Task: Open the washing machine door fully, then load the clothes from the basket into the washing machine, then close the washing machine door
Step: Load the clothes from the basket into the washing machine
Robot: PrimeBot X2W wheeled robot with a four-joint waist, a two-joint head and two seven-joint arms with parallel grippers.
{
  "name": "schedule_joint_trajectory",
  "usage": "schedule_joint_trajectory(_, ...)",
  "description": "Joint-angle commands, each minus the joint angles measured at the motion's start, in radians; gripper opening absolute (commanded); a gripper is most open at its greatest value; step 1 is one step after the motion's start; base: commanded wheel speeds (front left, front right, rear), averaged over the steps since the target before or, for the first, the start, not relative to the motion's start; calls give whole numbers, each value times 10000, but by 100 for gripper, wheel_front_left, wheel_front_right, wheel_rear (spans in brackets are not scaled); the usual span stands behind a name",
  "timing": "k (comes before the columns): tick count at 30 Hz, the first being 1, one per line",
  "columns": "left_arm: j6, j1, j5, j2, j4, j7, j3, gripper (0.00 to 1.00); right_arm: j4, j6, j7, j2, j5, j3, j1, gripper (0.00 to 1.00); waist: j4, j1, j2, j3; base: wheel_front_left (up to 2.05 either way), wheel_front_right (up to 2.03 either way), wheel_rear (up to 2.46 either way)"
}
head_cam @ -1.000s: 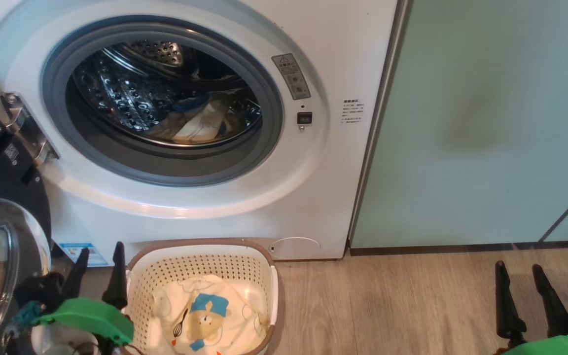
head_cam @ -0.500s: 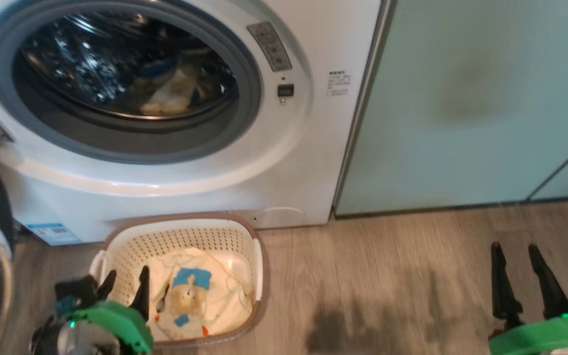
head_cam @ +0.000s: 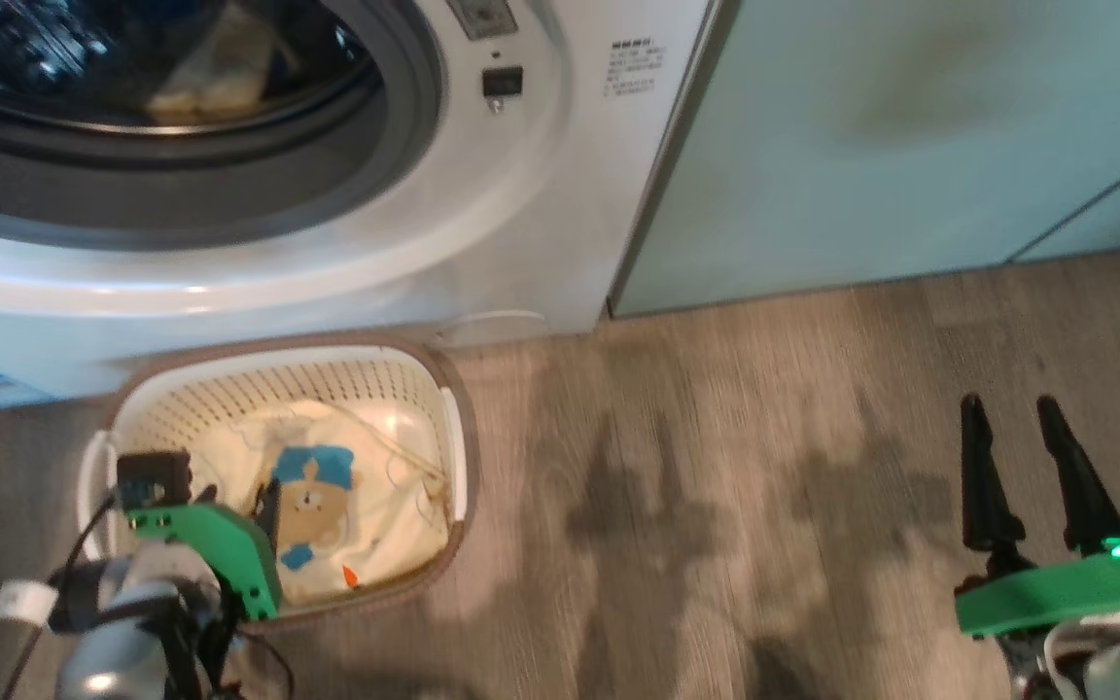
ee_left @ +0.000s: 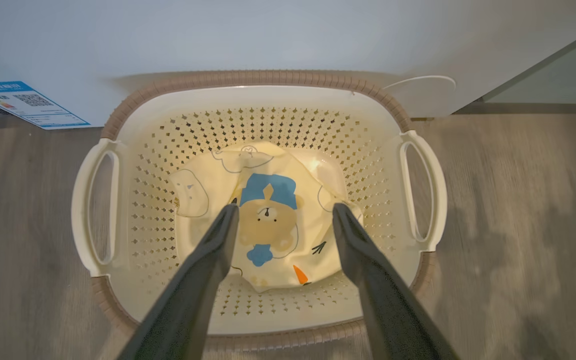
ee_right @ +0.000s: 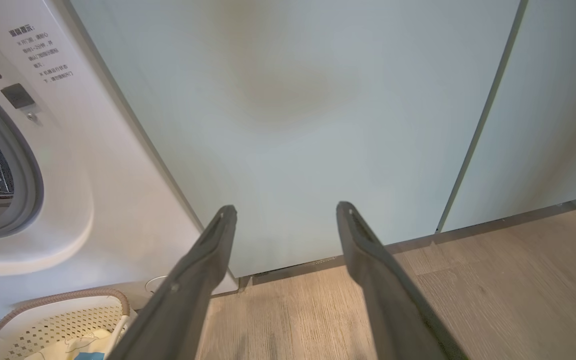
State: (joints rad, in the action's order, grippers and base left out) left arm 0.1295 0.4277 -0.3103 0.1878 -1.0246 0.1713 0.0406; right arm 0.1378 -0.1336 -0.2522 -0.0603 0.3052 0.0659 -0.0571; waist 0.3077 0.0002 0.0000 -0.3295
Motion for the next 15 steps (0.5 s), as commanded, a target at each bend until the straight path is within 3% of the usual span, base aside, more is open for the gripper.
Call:
schedule_joint_trajectory(1,-10,536,132,450,-222,-3,-161,100,-352,29,-95,-93,-40,201,-383,100,210,-2,0,-624,0,0,0)
schedule_joint_trajectory(8,-83,2074,260,728,-1705,-272,51,100,-476,29,-95,-45,-82,313,-956,100,245,-2,0,-1914,0,0,0)
schedule_joint_trajectory(15,-88,3076,444,927,-2242,-530,339,100,-580,29,-95,-33,-127,421,-1465,100,236,-2,0,-2981,0,0,0)
